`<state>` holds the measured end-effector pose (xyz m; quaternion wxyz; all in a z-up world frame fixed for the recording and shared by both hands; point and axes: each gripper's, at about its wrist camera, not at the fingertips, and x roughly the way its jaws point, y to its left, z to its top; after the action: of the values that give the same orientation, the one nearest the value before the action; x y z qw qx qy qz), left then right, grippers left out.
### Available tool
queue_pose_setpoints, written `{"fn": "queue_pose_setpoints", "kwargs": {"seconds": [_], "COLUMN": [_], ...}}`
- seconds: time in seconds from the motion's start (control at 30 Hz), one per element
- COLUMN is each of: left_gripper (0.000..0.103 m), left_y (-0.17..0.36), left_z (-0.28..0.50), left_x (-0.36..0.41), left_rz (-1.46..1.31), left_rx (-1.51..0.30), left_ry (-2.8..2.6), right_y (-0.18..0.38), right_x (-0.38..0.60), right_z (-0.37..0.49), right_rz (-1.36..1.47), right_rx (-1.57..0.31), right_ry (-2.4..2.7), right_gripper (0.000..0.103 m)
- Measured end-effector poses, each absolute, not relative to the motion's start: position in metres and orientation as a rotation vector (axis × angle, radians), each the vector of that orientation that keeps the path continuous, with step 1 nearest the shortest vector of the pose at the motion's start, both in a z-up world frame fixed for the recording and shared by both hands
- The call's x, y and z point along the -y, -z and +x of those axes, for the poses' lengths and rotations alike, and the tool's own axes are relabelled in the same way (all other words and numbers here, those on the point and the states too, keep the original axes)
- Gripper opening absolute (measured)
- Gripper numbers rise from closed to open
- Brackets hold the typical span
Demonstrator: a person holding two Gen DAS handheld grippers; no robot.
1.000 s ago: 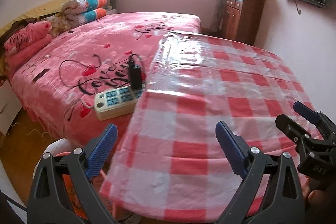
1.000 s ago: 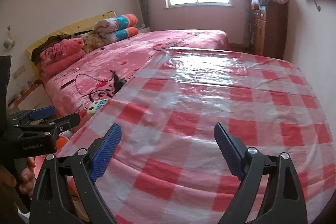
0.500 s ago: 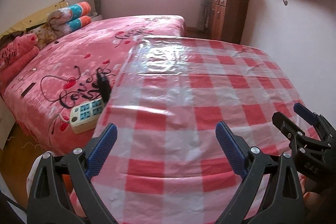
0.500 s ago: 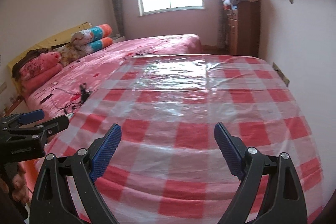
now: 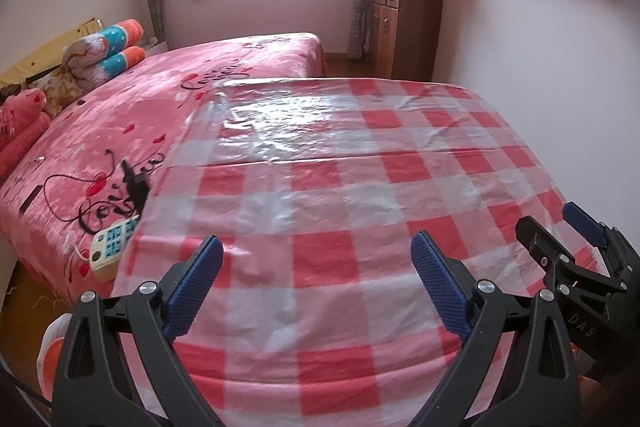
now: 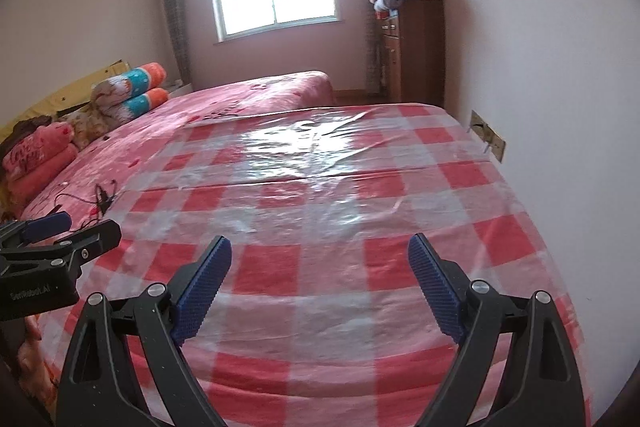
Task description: Collect trash
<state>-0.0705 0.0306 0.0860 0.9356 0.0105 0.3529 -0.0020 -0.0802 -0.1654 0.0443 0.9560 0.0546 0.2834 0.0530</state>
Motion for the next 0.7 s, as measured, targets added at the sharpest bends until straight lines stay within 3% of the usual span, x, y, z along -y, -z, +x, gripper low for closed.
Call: {"fn": "queue_pose_setpoints", "kwargs": {"seconds": [0.7], "left_gripper": [0.095], "left_y": [-0.071], "left_z": [-0.043], "left_x": [0.027], "left_rz": [0.049], "left_rx": [-0.711], "left_ry": [0.034], "right_y": [-0.035], "right_x": [0.213], "right_z": [-0.069], "right_rz": [0.146], "right_rx": [-0.571], "right_ry": [0.017], "right_gripper": [0.089]}}
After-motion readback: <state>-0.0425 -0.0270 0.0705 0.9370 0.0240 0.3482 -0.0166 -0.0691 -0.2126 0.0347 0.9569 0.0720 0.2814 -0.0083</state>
